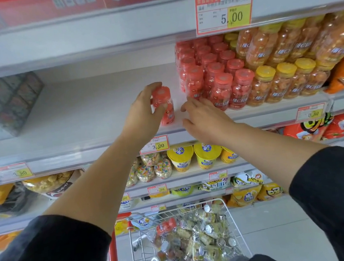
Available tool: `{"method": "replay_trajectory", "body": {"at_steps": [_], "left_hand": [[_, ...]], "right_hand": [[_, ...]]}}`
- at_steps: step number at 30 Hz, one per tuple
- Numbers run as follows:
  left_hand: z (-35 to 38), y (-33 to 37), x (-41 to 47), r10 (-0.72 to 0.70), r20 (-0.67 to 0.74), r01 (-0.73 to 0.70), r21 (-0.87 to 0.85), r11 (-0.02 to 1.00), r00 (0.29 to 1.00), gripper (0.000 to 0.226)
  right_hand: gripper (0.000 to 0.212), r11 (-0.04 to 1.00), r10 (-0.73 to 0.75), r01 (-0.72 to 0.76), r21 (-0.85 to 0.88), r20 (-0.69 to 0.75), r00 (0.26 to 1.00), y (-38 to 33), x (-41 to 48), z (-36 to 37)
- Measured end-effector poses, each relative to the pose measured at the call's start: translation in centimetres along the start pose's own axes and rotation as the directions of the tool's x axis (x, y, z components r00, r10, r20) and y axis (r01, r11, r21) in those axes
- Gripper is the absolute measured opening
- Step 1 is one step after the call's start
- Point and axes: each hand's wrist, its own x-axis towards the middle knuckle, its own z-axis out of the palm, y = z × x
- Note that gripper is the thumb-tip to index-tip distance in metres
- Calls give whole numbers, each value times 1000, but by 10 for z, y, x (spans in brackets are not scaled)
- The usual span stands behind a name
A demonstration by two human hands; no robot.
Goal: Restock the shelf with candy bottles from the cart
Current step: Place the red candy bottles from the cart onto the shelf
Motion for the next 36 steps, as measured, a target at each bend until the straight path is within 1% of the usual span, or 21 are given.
{"method": "replay_trajectory", "body": {"at_steps": [3, 5, 6, 9, 11, 15, 17, 20, 23, 29, 31, 33, 34, 35, 36], "left_hand": [[4, 4, -2, -53, 1, 53, -62, 997, 999, 64], [8, 10, -2, -73, 32, 77, -124, 989, 997, 67], [11, 14, -2, -63, 57, 71, -149, 986, 996, 66], [23, 26, 1, -13, 127, 33, -154, 988, 992, 56], [30, 32, 5, -1, 152, 27, -168, 985, 988, 54], [43, 35, 16, 16, 164, 3, -119, 993, 986, 57], [49, 35, 20, 10, 160, 10, -123, 992, 987, 57], [55, 33, 23, -8, 144, 43, -243, 969, 990, 56], [58, 30, 23, -55, 145, 103, -349, 931, 988, 56], [60, 23, 33, -155, 156, 212, -483, 850, 976, 45], [59, 22, 36, -212, 115, 241, -504, 829, 970, 39], [56, 20, 43, -287, 36, 267, -493, 828, 957, 36], [55, 18, 49, -329, 18, 294, -498, 816, 944, 39], [52, 18, 53, -369, 37, 334, -516, 789, 929, 44], [51, 18, 58, -402, 91, 384, -543, 747, 911, 49]], "right_hand": [[40, 998, -34, 37, 46, -48, 998, 2, -10, -2], [39, 994, -62, 71, 88, -99, 993, 6, -22, -4], [37, 991, -70, 83, 101, -123, 990, 10, -28, -5], [34, 987, -63, 86, 137, -167, 984, 22, -44, -7], [30, 986, -47, 76, 147, -189, 981, 29, -49, -8], [27, 984, -49, 84, 156, -217, 975, 37, -52, -11], [27, 983, -56, 94, 158, -231, 971, 40, -50, -11], [28, 980, -59, 103, 169, -245, 968, 44, -49, -9], [30, 978, -74, 119, 169, -252, 965, 47, -48, -6], [47, 986, -72, 110, 127, -276, 958, 51, -45, 1], [48, 987, -91, 123, 99, -282, 955, 52, -43, 2], [46, 986, -118, 147, 80, -284, 951, 54, -41, 3], [46, 984, -136, 163, 74, -286, 949, 55, -40, 3], [45, 981, -154, 182, 71, -290, 944, 56, -40, 4], [44, 977, -171, 200, 69, -297, 940, 57, -39, 4]]}}
